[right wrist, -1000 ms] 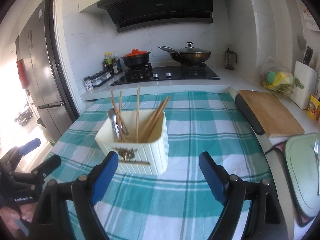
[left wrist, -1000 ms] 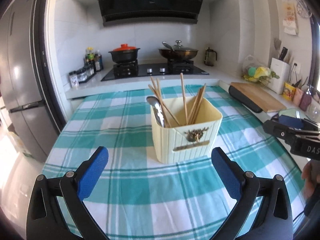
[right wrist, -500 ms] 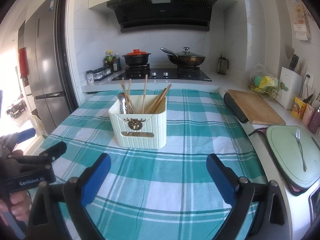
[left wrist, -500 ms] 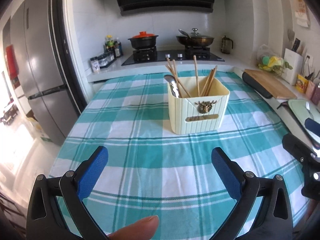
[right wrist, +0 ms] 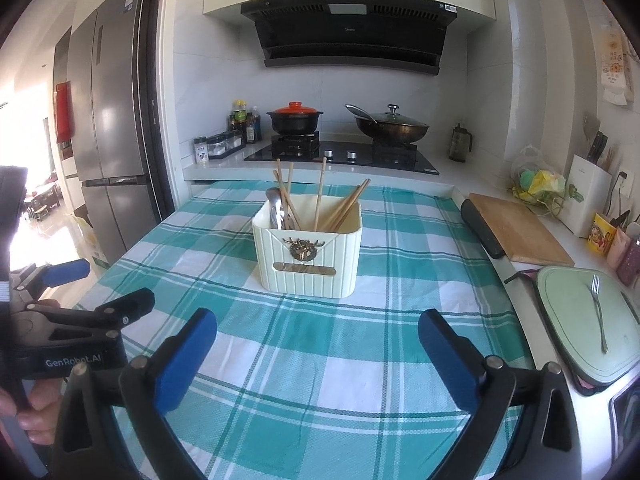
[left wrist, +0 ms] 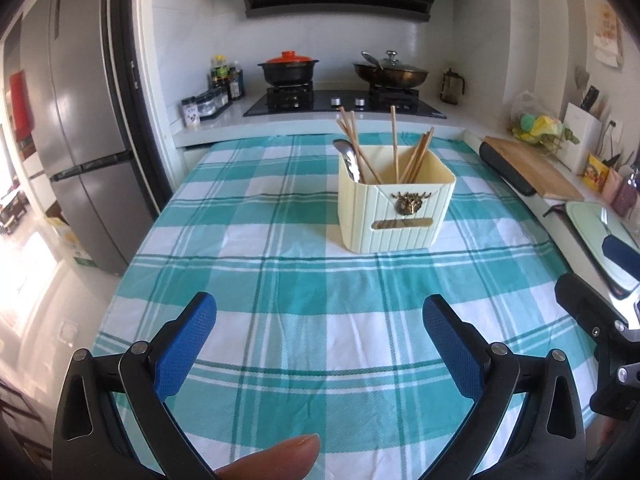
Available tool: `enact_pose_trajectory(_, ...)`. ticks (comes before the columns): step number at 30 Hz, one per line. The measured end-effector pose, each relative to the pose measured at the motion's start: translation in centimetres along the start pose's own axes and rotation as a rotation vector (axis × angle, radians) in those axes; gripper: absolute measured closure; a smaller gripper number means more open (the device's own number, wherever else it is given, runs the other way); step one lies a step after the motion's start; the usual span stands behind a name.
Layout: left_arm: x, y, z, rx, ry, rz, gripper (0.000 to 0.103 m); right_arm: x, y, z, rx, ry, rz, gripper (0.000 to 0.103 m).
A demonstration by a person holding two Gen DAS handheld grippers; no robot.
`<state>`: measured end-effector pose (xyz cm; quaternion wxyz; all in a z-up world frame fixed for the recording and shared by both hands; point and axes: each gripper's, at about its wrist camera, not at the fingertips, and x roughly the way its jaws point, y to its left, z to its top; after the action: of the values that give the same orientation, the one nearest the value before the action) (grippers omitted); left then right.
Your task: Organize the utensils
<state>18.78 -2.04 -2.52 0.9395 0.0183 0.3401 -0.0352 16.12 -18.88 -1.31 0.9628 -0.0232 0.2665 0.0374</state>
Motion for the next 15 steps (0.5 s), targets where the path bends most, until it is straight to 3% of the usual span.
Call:
enact_pose_trajectory(4, -0.1, 0.8, 0.0, -0.025, 0.000, -0.026, 0.000, -0.4, 0.6, 0.3, -0.004, -0.007, 0.008, 0.000)
enact_pose_trajectory(9, -0.4, 1.1, 0.1, -0.021, -0.016, 0.017, 0.000, -0.3, 1.0, 0.4, -0.020, -0.001, 0.018, 0.000)
enact_pose_trajectory(15, -0.8, 1.0, 0.2, -0.014, -0.028, 0.012, 0.000, -0.4, 1.2, 0.3, -0.017, -0.002, 0.021, 0.000)
